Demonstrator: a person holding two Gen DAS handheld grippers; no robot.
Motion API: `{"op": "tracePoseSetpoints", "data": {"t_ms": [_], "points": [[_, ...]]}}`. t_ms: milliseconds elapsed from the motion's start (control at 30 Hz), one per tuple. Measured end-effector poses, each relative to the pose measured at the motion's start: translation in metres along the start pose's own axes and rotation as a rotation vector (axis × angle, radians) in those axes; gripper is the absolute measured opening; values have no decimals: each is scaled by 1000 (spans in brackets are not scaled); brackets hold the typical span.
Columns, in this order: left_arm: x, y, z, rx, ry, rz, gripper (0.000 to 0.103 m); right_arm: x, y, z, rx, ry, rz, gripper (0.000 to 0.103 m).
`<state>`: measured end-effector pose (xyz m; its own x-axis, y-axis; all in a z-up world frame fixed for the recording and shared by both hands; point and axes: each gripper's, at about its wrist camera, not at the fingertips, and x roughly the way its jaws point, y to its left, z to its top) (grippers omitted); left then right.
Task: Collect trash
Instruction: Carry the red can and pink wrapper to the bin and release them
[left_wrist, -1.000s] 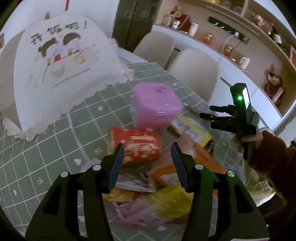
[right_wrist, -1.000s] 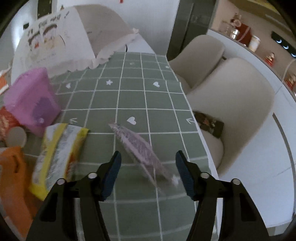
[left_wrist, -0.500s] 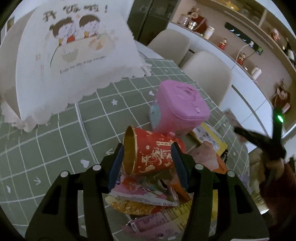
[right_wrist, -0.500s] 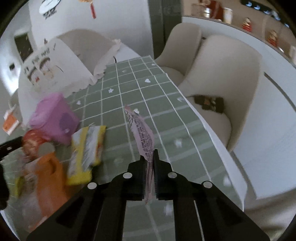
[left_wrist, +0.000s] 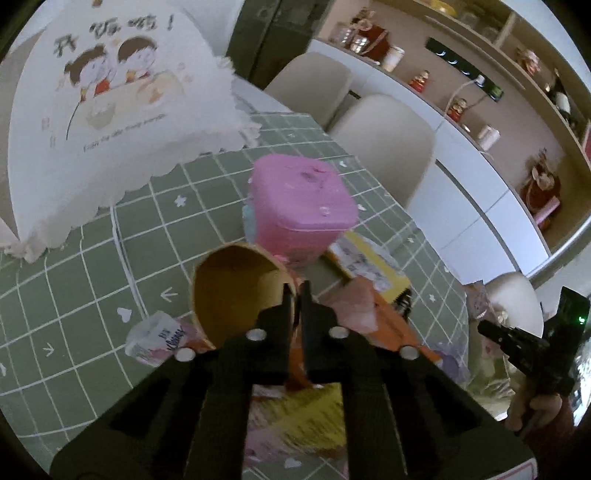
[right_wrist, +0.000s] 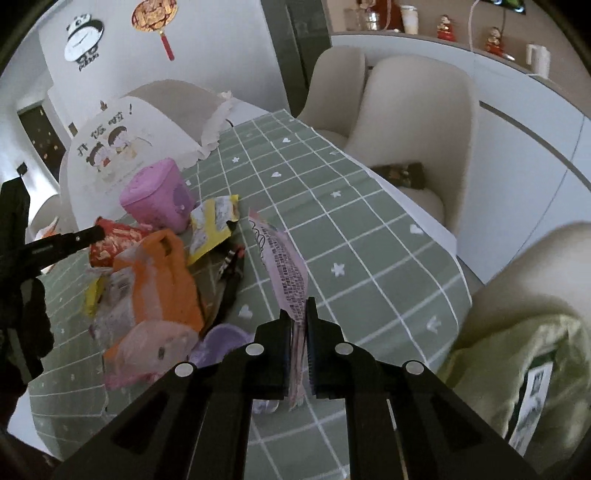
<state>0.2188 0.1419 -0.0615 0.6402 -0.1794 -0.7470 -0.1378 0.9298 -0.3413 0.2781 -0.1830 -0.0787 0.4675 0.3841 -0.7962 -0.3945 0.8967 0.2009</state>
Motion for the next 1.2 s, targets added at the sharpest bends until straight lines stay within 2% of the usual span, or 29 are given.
{"op": "tracePoseSetpoints", "data": {"t_ms": [300,700,967,1200], "points": [[-47,-56,0,106,-86,-2,3,-51,-4,-12,13,-97,4,9],[-79,-167,-21,252,-157,-128,3,-132,-37,-23,11,-219,-66,9],[-74,-249,-47,317,-161,-252,3,-198,-89,-44,26,-287,-151,9],[-62,-319,-76,367,-122,-335,3,-244,-141,-70,80,-324,-214,9]]}}
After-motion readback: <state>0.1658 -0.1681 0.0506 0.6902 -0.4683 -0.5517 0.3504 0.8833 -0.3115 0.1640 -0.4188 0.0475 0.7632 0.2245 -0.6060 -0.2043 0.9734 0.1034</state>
